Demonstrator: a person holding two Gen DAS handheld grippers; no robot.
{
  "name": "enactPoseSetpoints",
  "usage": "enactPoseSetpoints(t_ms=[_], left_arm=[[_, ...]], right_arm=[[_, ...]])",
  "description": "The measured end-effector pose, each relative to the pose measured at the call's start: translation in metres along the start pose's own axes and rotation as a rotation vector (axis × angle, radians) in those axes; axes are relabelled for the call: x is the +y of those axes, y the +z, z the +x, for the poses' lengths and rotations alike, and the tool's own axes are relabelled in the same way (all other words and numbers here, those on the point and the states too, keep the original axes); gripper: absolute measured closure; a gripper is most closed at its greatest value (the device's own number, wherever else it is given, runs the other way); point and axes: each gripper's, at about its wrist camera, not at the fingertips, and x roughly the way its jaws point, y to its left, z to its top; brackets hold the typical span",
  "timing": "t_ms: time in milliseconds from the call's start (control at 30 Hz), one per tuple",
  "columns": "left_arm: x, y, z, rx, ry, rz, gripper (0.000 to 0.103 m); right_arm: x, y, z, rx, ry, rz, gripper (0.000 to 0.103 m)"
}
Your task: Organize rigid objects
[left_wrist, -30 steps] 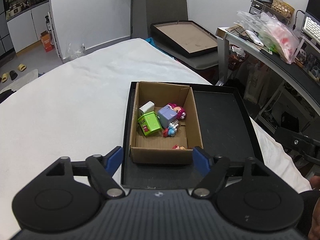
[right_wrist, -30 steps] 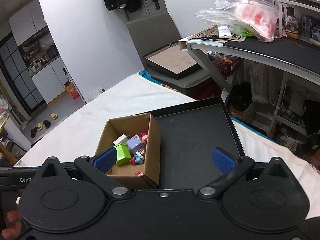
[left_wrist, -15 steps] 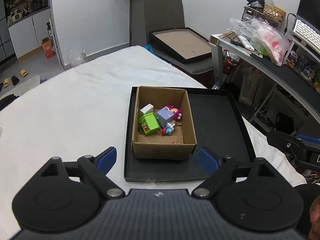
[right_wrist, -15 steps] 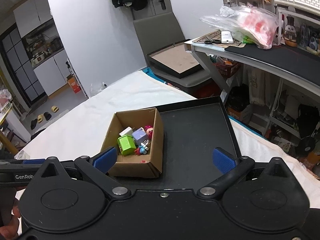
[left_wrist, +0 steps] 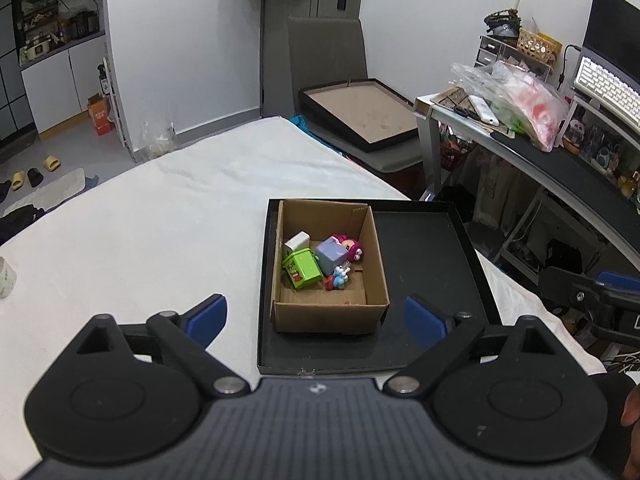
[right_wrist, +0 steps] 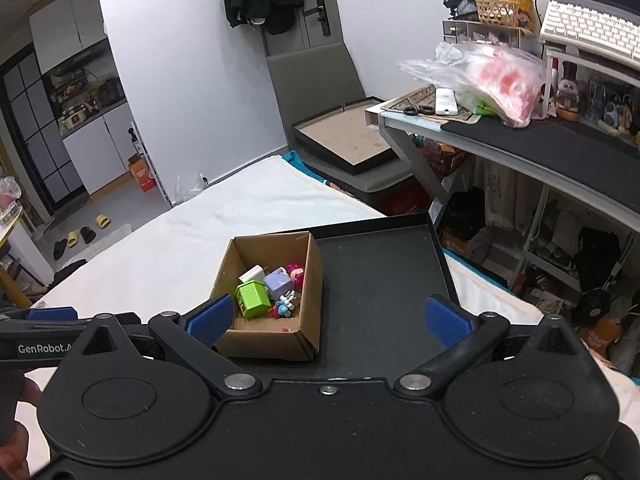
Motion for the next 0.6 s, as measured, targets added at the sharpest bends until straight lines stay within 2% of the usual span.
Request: enactPoseSetpoints(t_ms=[600], left_arm=[[0.000,-0.003,-0.010,-0.010,-0.004,0.011,0.008]], right_arm=[[0.012,0.001,-0.012,-0.007,-0.032,-0.045,0.000]])
